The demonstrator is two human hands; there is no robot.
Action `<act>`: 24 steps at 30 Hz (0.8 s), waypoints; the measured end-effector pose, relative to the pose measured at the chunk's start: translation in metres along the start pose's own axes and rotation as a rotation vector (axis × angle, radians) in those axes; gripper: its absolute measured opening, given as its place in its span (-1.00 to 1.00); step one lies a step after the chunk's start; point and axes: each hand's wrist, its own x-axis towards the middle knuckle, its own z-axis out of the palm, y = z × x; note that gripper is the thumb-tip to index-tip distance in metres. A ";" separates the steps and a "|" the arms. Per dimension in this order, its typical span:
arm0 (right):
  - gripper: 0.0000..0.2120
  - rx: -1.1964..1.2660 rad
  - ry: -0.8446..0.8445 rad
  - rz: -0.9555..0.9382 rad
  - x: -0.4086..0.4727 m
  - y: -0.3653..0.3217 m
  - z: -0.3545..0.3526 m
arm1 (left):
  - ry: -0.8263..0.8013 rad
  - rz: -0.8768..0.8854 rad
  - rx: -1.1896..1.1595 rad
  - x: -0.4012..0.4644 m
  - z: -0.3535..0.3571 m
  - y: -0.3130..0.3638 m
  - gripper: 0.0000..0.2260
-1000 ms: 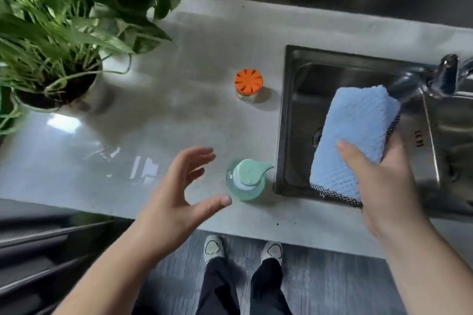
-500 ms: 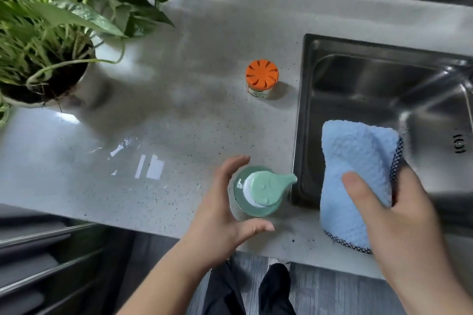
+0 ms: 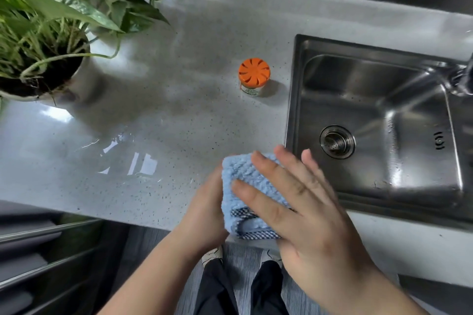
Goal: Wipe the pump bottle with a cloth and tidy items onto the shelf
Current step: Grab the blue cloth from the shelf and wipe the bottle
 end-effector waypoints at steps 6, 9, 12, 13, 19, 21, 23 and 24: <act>-0.25 0.177 -0.048 0.173 -0.020 0.013 -0.007 | 0.007 0.033 0.035 0.002 -0.005 0.012 -0.39; -0.26 0.464 0.147 0.505 -0.017 0.011 -0.013 | 0.011 0.055 0.062 0.002 -0.005 0.009 -0.37; -0.30 0.419 0.226 0.454 -0.011 0.001 -0.018 | 0.008 0.049 0.049 0.002 -0.004 0.010 -0.38; -0.27 0.352 0.179 0.357 -0.008 -0.005 -0.017 | 0.010 0.047 0.051 0.002 -0.004 0.013 -0.40; -0.31 0.179 -0.009 0.267 -0.006 -0.005 0.000 | -0.015 0.012 -0.030 0.002 -0.002 0.014 -0.42; -0.27 0.335 0.017 0.413 -0.008 0.001 -0.002 | 0.015 0.017 -0.030 0.001 -0.004 0.017 -0.39; -0.31 0.474 0.091 0.594 -0.008 0.004 -0.005 | 0.031 0.000 -0.033 -0.001 -0.003 0.018 -0.37; -0.36 0.539 0.148 0.715 -0.009 0.004 -0.008 | 0.020 -0.024 -0.052 -0.003 -0.003 0.022 -0.35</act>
